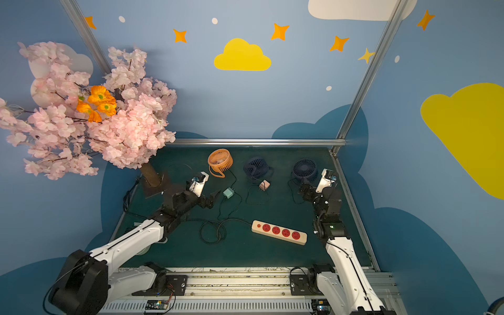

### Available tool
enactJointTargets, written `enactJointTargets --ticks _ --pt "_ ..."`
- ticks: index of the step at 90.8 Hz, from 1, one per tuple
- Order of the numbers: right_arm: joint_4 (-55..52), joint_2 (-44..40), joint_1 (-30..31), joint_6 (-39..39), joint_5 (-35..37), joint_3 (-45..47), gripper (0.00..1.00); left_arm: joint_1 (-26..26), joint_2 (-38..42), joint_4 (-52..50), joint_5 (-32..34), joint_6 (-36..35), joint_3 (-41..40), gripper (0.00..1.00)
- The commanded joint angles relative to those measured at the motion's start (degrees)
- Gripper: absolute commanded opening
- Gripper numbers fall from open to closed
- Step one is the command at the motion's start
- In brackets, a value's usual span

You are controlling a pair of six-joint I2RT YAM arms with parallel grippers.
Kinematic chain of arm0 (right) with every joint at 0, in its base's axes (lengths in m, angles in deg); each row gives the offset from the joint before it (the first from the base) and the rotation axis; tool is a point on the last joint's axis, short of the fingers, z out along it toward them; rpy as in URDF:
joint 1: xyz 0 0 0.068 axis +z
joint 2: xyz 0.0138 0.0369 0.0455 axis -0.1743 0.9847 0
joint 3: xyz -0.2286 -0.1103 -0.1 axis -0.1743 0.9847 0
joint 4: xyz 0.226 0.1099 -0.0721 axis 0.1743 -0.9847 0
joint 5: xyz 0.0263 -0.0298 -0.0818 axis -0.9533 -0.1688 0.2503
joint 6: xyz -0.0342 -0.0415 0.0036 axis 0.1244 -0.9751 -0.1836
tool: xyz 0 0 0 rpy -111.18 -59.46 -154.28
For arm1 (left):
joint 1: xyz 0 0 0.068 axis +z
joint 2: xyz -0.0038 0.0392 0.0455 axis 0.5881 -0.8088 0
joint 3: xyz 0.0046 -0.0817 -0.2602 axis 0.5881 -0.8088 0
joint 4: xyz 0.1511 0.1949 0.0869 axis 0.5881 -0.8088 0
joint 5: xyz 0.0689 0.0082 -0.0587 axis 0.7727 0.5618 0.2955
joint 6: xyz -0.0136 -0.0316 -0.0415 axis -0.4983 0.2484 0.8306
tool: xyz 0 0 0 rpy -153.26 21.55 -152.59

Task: Plug the desk fan into the power strip
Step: Pick up the plug from the center of the board.

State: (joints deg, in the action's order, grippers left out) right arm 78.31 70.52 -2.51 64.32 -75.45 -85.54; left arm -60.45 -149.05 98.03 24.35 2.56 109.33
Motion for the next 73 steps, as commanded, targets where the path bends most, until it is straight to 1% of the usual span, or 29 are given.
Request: enactJointTargets --ticks 1,8,15,29,46,59,67,73 --pt "-10.09 1.05 6.81 4.92 -3.58 -0.89 0.97 -3.67 -4.74 -19.76 -3.65 1.77 8.17 1.00" --pt "-10.94 1.98 14.06 5.14 0.08 -1.75 0.97 -4.10 -8.42 -27.61 -5.18 2.55 13.13 1.00" --pt "-9.68 3.31 19.35 5.71 2.93 -1.90 0.97 -4.09 -12.10 -32.24 -5.33 2.64 16.56 1.00" --pt "-7.91 7.29 25.75 4.95 6.93 -3.30 0.98 -4.15 -21.63 -39.62 -5.76 2.08 25.49 1.00" --pt "-8.13 10.82 29.36 3.67 8.68 -5.96 0.97 -3.92 -33.69 -43.61 -2.84 0.32 37.11 1.00" --pt "-7.86 10.11 30.52 4.52 9.17 -6.96 0.98 -3.45 -44.18 -51.96 1.85 -1.41 49.21 0.99" --pt "-7.58 8.58 30.72 5.31 9.63 -5.98 0.97 -3.30 -46.89 -52.70 4.96 -2.66 51.70 0.99" --pt "-7.67 7.43 30.79 5.64 10.37 -5.09 0.98 -2.94 -48.26 -53.07 5.86 -3.68 52.91 1.00"
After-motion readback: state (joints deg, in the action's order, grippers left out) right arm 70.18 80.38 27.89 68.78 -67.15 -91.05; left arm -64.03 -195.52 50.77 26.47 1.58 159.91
